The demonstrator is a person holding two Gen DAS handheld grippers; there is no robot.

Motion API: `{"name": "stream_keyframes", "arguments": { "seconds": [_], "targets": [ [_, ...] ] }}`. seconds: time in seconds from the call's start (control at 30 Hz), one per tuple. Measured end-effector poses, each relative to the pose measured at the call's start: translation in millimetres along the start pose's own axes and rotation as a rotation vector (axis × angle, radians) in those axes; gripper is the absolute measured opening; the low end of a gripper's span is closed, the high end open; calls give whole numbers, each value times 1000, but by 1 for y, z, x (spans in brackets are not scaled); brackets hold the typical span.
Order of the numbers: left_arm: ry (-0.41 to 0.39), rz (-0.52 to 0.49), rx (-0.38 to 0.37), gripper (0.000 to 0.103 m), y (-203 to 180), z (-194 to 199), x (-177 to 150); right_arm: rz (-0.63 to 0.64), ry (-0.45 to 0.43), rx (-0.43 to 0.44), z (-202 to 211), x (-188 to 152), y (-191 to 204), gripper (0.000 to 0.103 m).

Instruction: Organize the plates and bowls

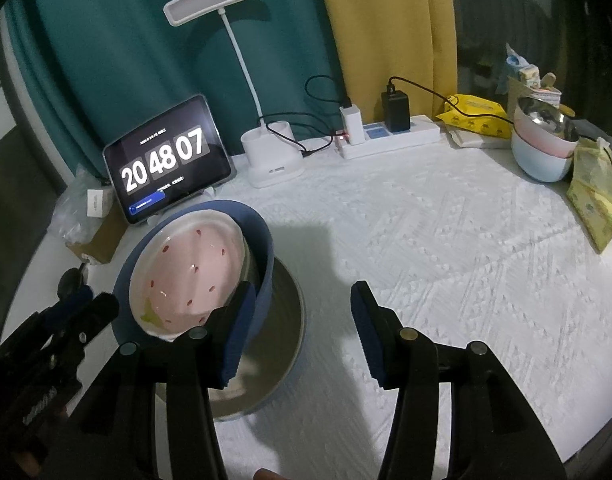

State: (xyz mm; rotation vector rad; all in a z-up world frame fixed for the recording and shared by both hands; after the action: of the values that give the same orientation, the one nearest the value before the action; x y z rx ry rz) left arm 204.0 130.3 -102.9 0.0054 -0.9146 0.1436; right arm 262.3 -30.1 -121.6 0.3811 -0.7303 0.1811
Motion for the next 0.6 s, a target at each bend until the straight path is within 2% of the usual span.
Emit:
{"name": "stream_keyframes", "arguments": {
  "seconds": [0.6],
  "targets": [
    [-46,-38,-3,82,-20,35,-11,42,-47,0,35,-22,-1,53]
  ]
}}
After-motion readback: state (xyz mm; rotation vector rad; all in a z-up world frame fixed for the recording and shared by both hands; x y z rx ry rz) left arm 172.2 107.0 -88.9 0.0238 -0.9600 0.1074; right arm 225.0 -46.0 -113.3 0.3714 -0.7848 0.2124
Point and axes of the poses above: each gripper's, at about its wrist camera, not at the fingertips, and z roughly against the way its jaws point, y to its left, x to its top, the point moved 6 cm from there along -z, roughly the way its jaws point, and after that the axes turned 2 degrees about -z, right-handed, at the moved point
